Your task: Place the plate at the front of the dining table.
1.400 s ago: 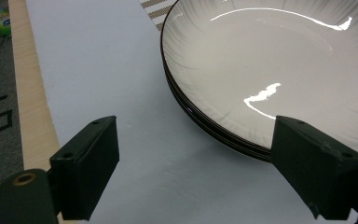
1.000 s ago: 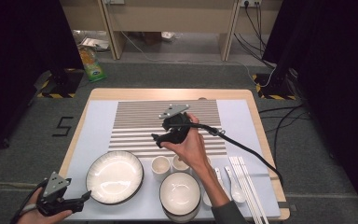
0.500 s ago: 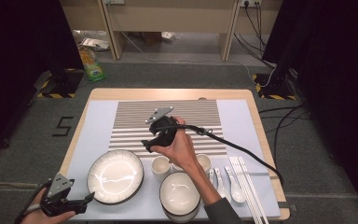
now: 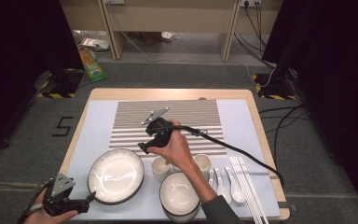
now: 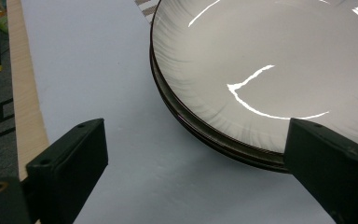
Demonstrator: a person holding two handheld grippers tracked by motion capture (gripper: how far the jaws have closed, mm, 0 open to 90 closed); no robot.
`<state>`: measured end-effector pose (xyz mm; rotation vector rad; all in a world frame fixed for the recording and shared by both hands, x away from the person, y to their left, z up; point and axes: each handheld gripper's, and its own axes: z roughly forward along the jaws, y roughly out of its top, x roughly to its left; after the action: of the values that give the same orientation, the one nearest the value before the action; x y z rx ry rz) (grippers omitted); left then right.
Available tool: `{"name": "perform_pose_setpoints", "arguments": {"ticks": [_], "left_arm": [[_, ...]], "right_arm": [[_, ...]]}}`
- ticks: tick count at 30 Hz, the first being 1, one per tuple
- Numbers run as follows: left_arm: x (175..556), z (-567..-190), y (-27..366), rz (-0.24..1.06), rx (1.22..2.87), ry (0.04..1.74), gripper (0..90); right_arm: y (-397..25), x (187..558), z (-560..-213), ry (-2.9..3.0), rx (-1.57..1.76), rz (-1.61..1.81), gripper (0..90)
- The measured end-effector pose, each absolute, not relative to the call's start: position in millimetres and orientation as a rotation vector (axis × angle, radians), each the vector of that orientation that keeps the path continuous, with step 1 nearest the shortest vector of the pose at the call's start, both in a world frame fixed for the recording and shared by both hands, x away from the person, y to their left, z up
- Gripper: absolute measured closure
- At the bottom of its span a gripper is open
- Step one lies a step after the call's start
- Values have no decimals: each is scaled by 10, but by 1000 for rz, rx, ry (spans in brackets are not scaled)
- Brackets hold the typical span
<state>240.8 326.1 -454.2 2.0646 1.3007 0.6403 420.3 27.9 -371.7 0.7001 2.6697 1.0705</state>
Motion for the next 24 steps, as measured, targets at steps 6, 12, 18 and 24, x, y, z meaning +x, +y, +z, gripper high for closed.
{"name": "perform_pose_setpoints", "arguments": {"ticks": [6,12,18,24], "left_arm": [[2415,-4551,3238,659,2056,1309,42],[2430,-4561,3201,680,2048,1308,50],[2459,-4600,3189,688,2014,1307,54],[2469,-4605,3174,700,2012,1302,59]], "right_arm": [[350,4227,-3816,2727,711,1059,295],[490,4205,-3842,2769,633,1009,334],[617,4229,-3920,2815,609,943,354],[654,4278,-4005,2846,634,897,374]]}}
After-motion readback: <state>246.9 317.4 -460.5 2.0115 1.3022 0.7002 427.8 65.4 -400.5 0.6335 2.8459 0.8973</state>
